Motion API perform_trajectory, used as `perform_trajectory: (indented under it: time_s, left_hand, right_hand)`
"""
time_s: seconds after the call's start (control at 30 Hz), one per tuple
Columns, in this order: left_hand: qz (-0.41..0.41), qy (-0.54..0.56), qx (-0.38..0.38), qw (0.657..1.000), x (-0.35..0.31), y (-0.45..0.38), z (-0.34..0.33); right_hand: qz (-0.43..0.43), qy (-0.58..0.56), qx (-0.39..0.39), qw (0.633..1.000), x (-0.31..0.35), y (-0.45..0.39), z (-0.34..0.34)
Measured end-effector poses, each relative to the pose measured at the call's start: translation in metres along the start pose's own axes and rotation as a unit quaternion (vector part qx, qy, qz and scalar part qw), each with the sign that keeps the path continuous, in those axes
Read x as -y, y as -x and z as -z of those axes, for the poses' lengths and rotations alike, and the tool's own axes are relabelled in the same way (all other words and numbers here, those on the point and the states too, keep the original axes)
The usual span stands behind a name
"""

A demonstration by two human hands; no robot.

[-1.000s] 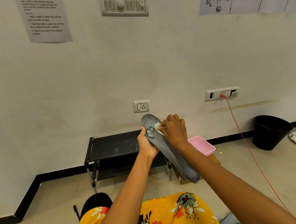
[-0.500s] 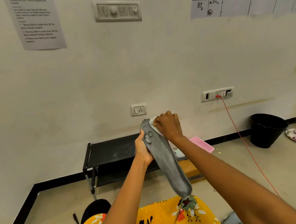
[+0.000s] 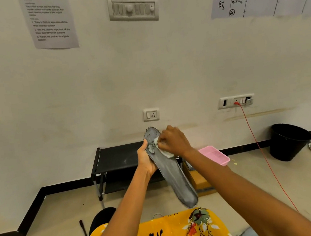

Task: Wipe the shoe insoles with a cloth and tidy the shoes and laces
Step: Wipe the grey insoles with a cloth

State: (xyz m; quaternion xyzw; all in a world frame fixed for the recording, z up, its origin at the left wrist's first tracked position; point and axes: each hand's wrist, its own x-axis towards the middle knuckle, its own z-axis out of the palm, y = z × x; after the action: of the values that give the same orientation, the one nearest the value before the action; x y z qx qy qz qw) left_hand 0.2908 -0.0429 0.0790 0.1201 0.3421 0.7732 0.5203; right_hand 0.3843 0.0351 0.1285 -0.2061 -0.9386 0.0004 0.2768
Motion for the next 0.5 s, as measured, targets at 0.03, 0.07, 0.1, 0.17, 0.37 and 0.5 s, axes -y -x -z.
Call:
perform_trajectory:
  time_s: [0.03,0.07,0.1,0.17,0.37,0.5]
  left_hand:
    - [0.002,0.002,-0.001,1.000,0.000,0.000,0.003]
    - [0.003,0.005,-0.004,1.000,0.000,0.001,0.004]
    - [0.004,0.008,-0.007,1.000,0.002,0.001,0.004]
    - [0.009,0.016,-0.003,1.000,0.006,0.003,0.001]
    - [0.032,-0.015,0.030,0.999,0.005,0.007,-0.014]
    - [0.033,-0.019,0.001,0.999,0.005,0.003,-0.010]
  right_hand:
    - [0.014,-0.019,0.027,0.999,0.000,0.007,-0.001]
    - [0.027,-0.017,0.051,0.998,-0.001,0.011,-0.003]
    - [0.031,0.009,0.057,0.998,-0.004,0.010,-0.002]
    - [-0.014,0.060,0.024,0.998,-0.014,-0.002,0.002]
    - [-0.149,0.056,-0.058,0.986,-0.025,-0.009,0.002]
    - [-0.234,-0.088,-0.126,0.960,-0.029,0.006,-0.004]
